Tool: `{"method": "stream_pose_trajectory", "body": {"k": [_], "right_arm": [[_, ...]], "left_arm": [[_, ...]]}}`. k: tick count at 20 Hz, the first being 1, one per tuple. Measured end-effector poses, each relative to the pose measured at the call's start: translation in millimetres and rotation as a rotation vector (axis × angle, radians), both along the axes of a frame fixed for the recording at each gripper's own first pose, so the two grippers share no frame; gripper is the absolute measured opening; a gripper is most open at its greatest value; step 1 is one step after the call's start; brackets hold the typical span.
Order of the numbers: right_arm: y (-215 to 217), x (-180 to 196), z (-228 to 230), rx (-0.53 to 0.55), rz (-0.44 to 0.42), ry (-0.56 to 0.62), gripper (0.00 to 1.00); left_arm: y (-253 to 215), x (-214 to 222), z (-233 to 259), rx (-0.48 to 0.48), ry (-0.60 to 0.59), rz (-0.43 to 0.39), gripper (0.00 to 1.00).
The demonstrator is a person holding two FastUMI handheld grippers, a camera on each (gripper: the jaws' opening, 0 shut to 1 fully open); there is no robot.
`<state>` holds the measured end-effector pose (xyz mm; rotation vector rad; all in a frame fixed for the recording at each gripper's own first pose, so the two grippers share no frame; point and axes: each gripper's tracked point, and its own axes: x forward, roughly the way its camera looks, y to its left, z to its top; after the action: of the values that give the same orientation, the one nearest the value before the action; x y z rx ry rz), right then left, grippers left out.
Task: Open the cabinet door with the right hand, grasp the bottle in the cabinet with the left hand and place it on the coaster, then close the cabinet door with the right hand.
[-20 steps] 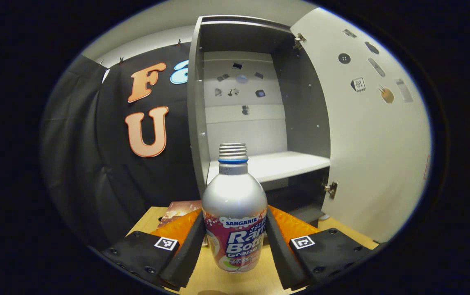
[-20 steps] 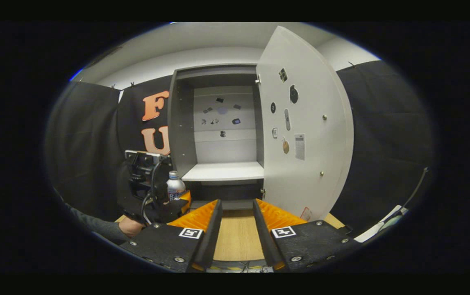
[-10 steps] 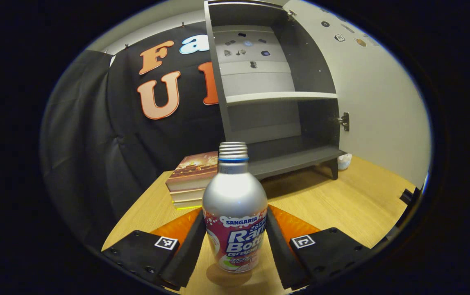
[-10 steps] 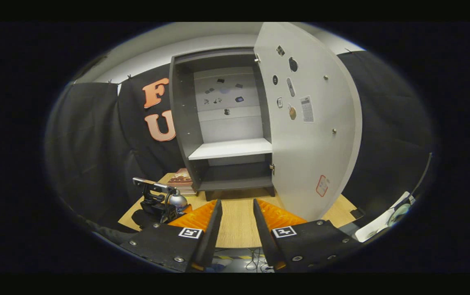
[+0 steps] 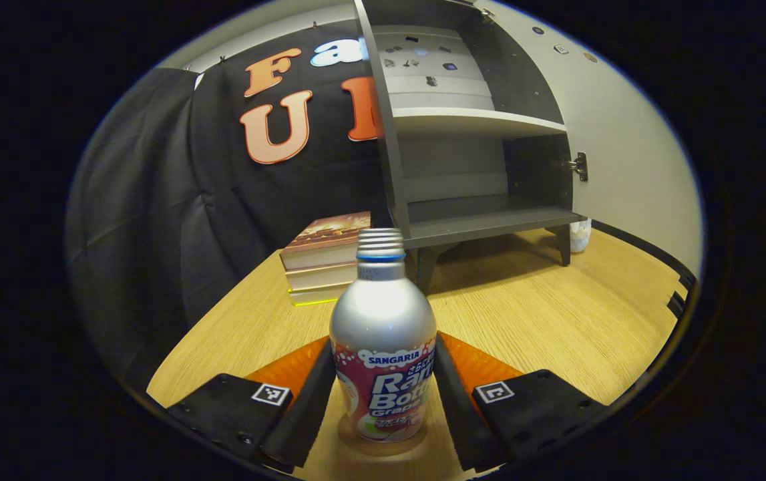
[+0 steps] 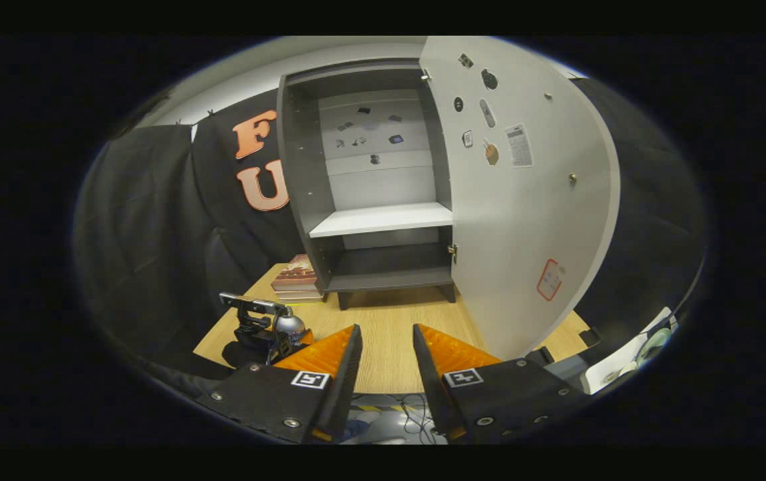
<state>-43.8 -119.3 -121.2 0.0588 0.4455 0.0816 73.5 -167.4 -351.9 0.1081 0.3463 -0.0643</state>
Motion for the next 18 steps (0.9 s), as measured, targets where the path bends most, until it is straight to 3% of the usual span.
{"method": "stream_pose_trajectory", "body": {"k": [15,18], "right_arm": [[24.2,-15.8,-3.2,0.003,0.049,0.022,0.48],[27.4,-19.3,-3.1,0.005,0.052,0.019,0.49]], "left_arm": [[17.7,-38.9,0.0,-0.048,0.041,0.053,0.88],[13.4,-41.7,10.5,-0.066,0.02,0.032,0.95]]}}
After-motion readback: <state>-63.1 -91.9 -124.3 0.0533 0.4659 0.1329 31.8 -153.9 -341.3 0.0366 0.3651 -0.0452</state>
